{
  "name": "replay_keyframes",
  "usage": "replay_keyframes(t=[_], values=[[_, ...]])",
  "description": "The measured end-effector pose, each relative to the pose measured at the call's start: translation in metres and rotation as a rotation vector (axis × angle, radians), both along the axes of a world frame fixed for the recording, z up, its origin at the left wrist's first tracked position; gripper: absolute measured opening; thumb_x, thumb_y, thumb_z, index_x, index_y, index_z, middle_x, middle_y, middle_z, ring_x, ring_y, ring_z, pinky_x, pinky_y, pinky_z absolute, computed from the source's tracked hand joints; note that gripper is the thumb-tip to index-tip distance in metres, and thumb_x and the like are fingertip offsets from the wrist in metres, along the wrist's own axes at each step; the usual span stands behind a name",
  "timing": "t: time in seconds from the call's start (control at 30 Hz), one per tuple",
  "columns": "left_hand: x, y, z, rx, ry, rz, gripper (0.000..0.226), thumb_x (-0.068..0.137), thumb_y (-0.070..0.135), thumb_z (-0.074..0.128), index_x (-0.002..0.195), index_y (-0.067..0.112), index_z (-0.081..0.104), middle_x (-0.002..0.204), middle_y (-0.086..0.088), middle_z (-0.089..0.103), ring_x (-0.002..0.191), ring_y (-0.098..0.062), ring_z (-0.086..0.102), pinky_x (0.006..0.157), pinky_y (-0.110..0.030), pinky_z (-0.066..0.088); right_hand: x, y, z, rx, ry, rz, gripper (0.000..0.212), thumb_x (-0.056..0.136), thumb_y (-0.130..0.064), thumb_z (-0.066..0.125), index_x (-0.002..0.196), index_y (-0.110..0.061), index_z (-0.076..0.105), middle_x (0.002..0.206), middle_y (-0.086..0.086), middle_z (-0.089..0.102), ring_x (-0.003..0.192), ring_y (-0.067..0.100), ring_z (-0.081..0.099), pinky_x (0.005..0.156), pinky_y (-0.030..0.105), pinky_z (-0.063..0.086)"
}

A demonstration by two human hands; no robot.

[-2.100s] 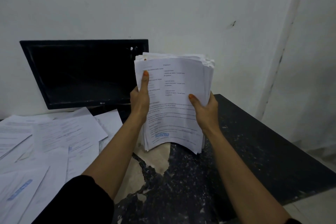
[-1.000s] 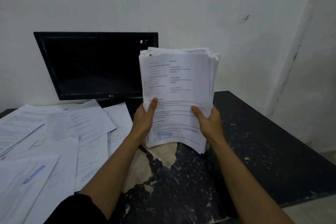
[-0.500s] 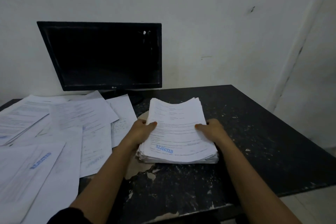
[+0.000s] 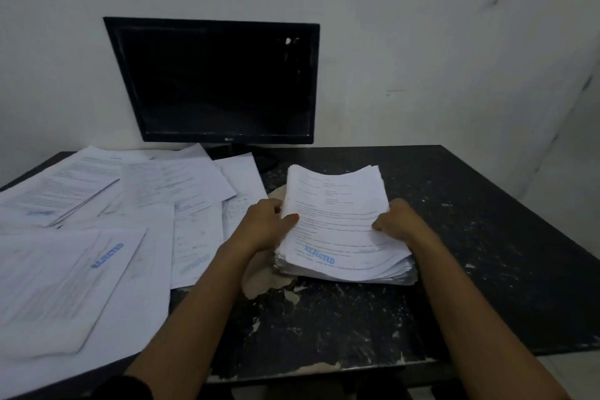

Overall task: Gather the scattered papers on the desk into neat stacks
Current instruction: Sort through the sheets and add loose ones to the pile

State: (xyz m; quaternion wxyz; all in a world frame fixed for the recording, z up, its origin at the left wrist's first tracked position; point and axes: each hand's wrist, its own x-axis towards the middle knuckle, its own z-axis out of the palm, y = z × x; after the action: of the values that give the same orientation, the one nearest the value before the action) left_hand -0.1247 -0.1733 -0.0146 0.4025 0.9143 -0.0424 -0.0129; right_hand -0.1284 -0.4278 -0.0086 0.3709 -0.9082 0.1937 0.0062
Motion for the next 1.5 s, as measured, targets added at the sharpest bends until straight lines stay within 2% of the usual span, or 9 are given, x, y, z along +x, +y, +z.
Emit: replay_keyframes(t=[0.17,0.3,0.5,0.67,0.83,0.93,1.13,1.37,1.5], values=[[-0.005,0.063,0.004,0.07,-0.189,0.174,0.03,0.09,0.035,0.066,0.114,0.018,0.065,0.108,0.0,0.07,0.073,-0.017,0.07,0.083,-0.04,0.056,0.005,0.023,0.016,-0.396,0.143,-0.013,0.056,0.09,-0.022,0.058,0.137,0.002,0.041,0.143,0.024,0.037,0.128,0.04,0.039,0.102,0.045,0.038],[-0.007,0.112,-0.01,0.085,-0.261,0.269,0.024,0.089,0.031,0.067,0.108,0.015,0.067,0.106,-0.002,0.07,0.093,-0.023,0.067,0.087,-0.036,0.052,0.005,0.074,0.026,-0.704,0.161,0.076,0.068,0.092,-0.038,0.051,0.149,-0.014,0.025,0.156,0.021,0.014,0.144,0.045,0.007,0.109,0.069,0.002],[-0.014,0.158,-0.046,0.458,-0.155,0.426,0.055,0.09,0.054,0.055,0.137,0.026,0.047,0.152,-0.001,0.035,0.141,-0.027,0.028,0.112,-0.052,0.018,0.002,0.167,0.029,-1.008,0.049,0.415,0.054,0.093,-0.039,0.046,0.143,-0.019,0.039,0.152,0.013,0.03,0.143,0.043,0.013,0.103,0.074,-0.01],[-0.015,0.163,-0.062,0.418,-0.165,0.423,0.056,0.092,0.059,0.047,0.137,0.027,0.045,0.152,0.002,0.037,0.144,-0.024,0.023,0.115,-0.057,0.009,0.014,0.229,0.022,-0.146,-0.033,0.585,0.033,0.094,-0.021,0.053,0.122,-0.005,0.053,0.12,0.016,0.059,0.103,0.031,0.062,0.093,0.042,0.052],[-0.019,0.161,-0.06,0.427,-0.203,0.43,0.052,0.093,0.055,0.046,0.137,0.026,0.047,0.151,0.001,0.039,0.144,-0.024,0.025,0.116,-0.057,0.01,0.036,0.261,0.007,0.297,-0.003,0.411,0.052,0.089,-0.021,0.059,0.135,-0.005,0.039,0.124,0.015,0.057,0.101,0.028,0.062,0.079,0.036,0.056],[-0.02,0.163,-0.063,0.389,-0.254,0.43,0.046,0.093,0.051,0.05,0.132,0.025,0.051,0.145,0.003,0.045,0.14,-0.022,0.031,0.115,-0.055,0.013,0.051,0.267,0.006,0.371,-0.004,0.322,0.074,0.092,-0.024,0.057,0.15,-0.008,0.014,0.136,0.012,0.048,0.112,0.026,0.054,0.076,0.03,0.043],[-0.019,0.165,-0.066,0.291,-0.329,0.452,0.04,0.09,0.045,0.06,0.123,0.023,0.058,0.134,0.003,0.055,0.128,-0.02,0.045,0.112,-0.05,0.02,0.072,0.284,-0.002,0.328,-0.035,0.265,0.046,0.093,-0.036,0.054,0.126,-0.004,0.051,0.122,0.014,0.059,0.097,0.027,0.058,0.08,0.034,0.049],[-0.022,0.165,-0.064,0.19,-0.394,0.447,0.038,0.09,0.038,0.064,0.123,0.019,0.057,0.13,0.002,0.058,0.117,-0.019,0.054,0.103,-0.041,0.031,0.08,0.284,-0.013,0.321,-0.097,0.212,0.009,0.091,-0.004,0.05,0.089,-0.001,0.058,0.073,0.003,0.048,0.069,0.019,0.05,0.061,0.025,0.041],[-0.024,0.162,-0.062,0.222,-0.411,0.429,0.038,0.089,0.038,0.064,0.123,0.021,0.055,0.129,0.004,0.057,0.115,-0.018,0.054,0.1,-0.041,0.031,0.079,0.273,-0.017,0.483,-0.059,0.136,0.007,0.086,-0.012,0.056,0.086,-0.005,0.056,0.079,0.005,0.052,0.073,0.021,0.053,0.064,0.029,0.049]])
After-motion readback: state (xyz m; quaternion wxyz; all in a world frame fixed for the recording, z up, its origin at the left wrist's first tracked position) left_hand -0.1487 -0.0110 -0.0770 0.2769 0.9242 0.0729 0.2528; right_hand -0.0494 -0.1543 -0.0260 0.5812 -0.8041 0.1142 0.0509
